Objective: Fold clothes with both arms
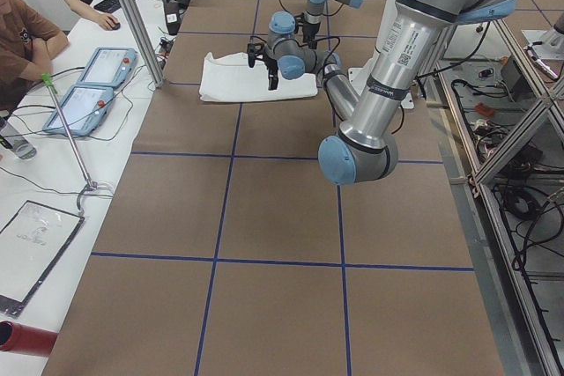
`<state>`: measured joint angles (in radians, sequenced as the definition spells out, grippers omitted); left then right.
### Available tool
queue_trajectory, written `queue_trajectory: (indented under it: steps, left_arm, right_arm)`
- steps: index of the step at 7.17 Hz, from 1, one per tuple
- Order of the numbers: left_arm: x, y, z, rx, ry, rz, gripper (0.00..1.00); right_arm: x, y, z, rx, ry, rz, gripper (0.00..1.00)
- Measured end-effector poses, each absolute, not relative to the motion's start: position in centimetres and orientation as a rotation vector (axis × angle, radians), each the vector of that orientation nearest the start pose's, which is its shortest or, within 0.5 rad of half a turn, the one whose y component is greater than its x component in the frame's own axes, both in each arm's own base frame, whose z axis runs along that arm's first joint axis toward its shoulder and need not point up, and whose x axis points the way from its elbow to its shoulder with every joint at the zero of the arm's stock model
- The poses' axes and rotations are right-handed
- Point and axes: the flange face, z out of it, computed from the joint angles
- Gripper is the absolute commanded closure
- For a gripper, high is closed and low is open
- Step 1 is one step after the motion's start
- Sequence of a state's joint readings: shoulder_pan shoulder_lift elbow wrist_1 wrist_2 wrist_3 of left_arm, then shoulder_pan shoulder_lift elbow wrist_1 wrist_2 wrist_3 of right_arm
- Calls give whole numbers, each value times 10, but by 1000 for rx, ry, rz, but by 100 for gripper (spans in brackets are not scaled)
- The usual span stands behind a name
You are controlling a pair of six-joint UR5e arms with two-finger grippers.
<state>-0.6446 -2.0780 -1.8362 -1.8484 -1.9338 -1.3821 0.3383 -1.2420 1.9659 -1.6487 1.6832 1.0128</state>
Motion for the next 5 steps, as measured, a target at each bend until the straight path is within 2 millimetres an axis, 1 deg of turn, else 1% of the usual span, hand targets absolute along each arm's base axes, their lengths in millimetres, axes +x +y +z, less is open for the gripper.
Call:
queue_trajectory:
  steps: [2, 5]
  left_arm:
    - [435, -449, 221, 118, 1082, -219, 0]
    - [435, -449, 221, 118, 1082, -220, 0]
  right_arm:
    - [-510, -306, 323, 188, -622, -268, 0]
    - [-514, -307, 328, 185, -607, -274, 0]
